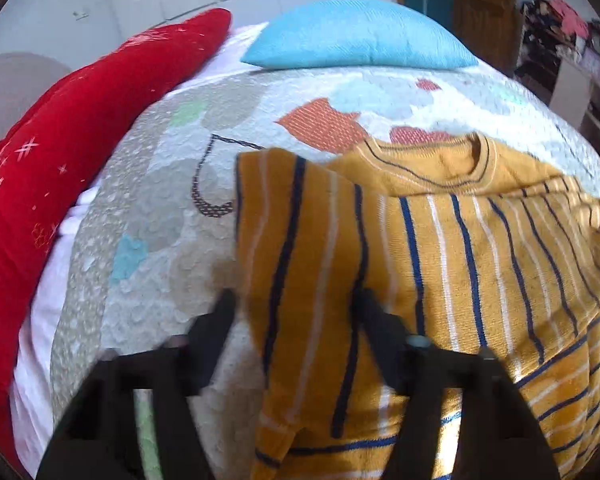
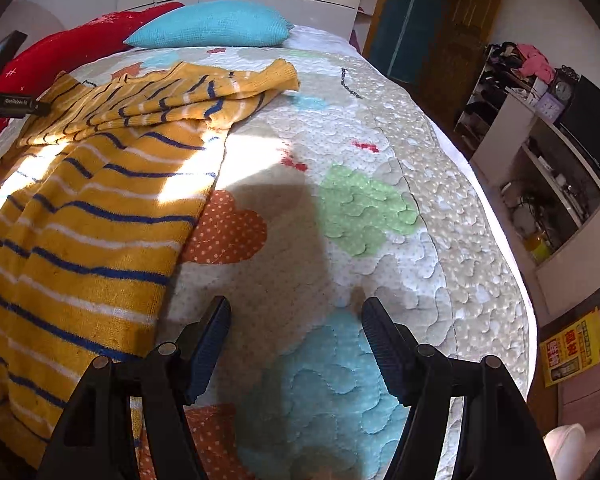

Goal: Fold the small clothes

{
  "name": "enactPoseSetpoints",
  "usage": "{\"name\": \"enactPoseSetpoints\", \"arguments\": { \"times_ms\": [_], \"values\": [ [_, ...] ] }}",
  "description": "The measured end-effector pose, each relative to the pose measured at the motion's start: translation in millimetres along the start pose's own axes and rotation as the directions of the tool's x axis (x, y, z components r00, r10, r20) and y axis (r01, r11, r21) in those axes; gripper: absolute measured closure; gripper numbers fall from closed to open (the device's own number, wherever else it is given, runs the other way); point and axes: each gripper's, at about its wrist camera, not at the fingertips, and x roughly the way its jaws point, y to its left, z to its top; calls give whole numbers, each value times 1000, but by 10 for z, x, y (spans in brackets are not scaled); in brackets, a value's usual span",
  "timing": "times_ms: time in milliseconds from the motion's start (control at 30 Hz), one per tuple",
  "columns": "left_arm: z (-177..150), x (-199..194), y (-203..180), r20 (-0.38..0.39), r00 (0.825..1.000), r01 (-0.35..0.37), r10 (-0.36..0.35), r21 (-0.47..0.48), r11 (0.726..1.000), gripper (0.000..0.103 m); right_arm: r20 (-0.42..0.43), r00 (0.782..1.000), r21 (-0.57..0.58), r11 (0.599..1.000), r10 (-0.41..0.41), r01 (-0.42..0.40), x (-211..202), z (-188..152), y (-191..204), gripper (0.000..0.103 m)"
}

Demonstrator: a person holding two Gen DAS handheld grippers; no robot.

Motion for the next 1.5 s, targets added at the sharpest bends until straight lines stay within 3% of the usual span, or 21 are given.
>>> {"name": "enactPoseSetpoints", "arguments": {
  "times_ms": [33, 133, 200, 333, 433, 533, 667, 767, 867, 967, 1033, 1133, 1200, 1400, 1500],
  "values": [
    [9, 64, -4, -35, 999, 12, -12, 4, 1000, 96, -1, 1000, 21, 1000, 9, -9, 21, 15, -26, 31],
    [14, -5, 188, 11, 998, 69, -68, -55, 996, 96, 5, 1000, 60, 998, 10, -11, 48, 58, -96, 31],
    [-17, -16, 447, 27, 995, 101, -98, -147, 984, 96, 10, 1000, 75, 997, 6, -7, 67, 76, -130, 31],
    [-139, 229, 797, -16, 998, 56, -61, -225, 973, 96, 5, 1000, 117, 993, 26, -26, 155, 65, -170, 29],
    [-194, 216, 754, -1, 999, 33, -34, -202, 979, 83, 13, 1000, 128, 992, 17, -19, 170, 63, -141, 25],
    [-241, 23, 643, 10, 999, -31, 33, -157, 987, 50, 15, 1000, 129, 992, 4, -6, 198, 56, -116, 20],
    [-472, -382, 587, 49, 999, 30, -22, -164, 986, 36, 23, 999, 193, 980, 35, -38, 244, 32, -196, 13],
    [-778, -725, 580, 94, 988, 142, -126, -187, 972, 30, 63, 997, 233, 971, 46, -59, 250, -20, -214, 8],
    [-1134, -1034, 575, 93, 983, 174, -157, -221, 960, 29, 95, 995, 214, 976, 12, -32, 255, -63, -122, 5],
    [-1484, -1277, 594, 72, 985, 171, -158, -242, 955, 29, 60, 997, 239, 970, 38, -52, 253, -21, -157, 4],
    [-1685, -1421, 620, 92, 984, 171, -152, -253, 952, 29, 31, 996, 274, 958, 83, -89, 203, 4, -194, 4],
    [-2001, -1575, 646, 102, 982, 180, -157, -282, 942, 29, 69, 973, 309, 923, 219, -230, 32, -72, -181, 7],
    [-2165, -1578, 661, 93, 978, 205, -185, -308, 929, 29, 81, 957, 282, 915, 279, -290, -80, -161, -81, 11],
    [-2541, -1478, 628, 44, 970, 237, -238, -376, 896, 29, 50, 941, 168, 926, 334, -338, -326, -489, 309, 17],
    [-2676, -1399, 563, 30, 947, 301, -319, -419, 857, 29, 41, 934, 142, 923, 356, -358, -386, -607, 456, 19]
  ]
}}
